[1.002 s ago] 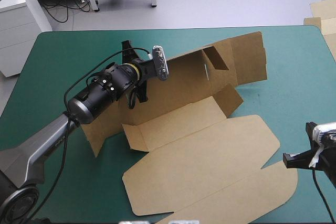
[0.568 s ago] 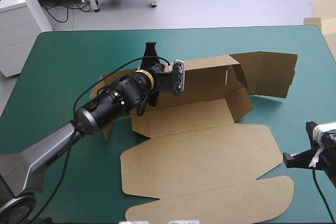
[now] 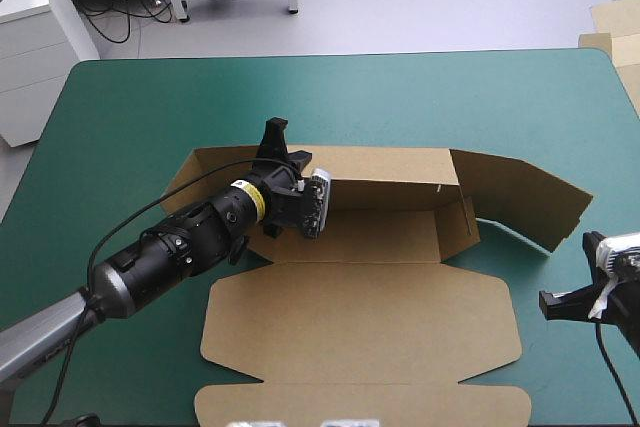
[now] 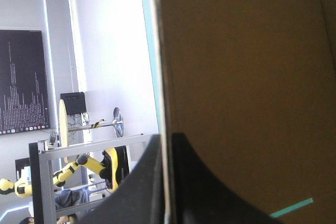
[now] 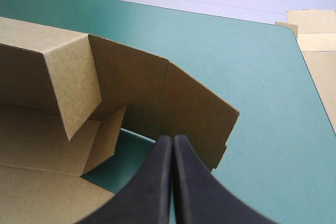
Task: Fold the box
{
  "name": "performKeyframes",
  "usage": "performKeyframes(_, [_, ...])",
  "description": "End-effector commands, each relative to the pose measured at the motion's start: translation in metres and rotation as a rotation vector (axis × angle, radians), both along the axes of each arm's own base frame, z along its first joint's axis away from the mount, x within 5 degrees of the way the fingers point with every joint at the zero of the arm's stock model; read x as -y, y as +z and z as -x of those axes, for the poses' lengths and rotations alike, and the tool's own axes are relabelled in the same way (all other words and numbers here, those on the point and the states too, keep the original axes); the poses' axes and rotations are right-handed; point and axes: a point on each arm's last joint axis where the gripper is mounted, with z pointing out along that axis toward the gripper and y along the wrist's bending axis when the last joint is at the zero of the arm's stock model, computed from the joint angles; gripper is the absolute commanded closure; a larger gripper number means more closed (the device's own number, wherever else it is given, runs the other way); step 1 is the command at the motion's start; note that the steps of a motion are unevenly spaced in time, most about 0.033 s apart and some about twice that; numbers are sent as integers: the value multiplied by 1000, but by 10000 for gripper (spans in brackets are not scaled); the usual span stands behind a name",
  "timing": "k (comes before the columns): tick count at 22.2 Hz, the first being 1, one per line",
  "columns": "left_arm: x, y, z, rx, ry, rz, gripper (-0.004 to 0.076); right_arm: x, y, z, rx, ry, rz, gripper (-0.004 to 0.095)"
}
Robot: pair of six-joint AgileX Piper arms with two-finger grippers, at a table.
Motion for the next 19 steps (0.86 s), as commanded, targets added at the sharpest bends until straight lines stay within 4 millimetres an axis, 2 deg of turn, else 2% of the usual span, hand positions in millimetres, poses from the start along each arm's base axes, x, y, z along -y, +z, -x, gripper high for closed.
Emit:
performKeyframes(1, [-9, 28, 12, 37, 15, 107, 734, 0, 16, 0, 103, -17, -28, 928])
performKeyframes(3, [-11, 30, 14, 29, 28, 127, 734, 0, 16, 0, 103, -17, -28, 928])
performKeyframes(7, [-12, 20, 14, 12, 28, 100, 734, 0, 17, 0, 105, -18, -40, 928])
performKeyframes(13, [-12, -13, 20, 15, -45, 13, 734, -1, 19, -1, 128, -12, -69, 927])
performKeyframes(17, [-13, -23, 23, -8, -59, 13, 734, -1, 28, 0, 159, -9, -72, 919])
performKeyframes(19, [-13, -24, 23, -21, -52, 30, 734, -1, 42, 0, 185, -2, -49, 861])
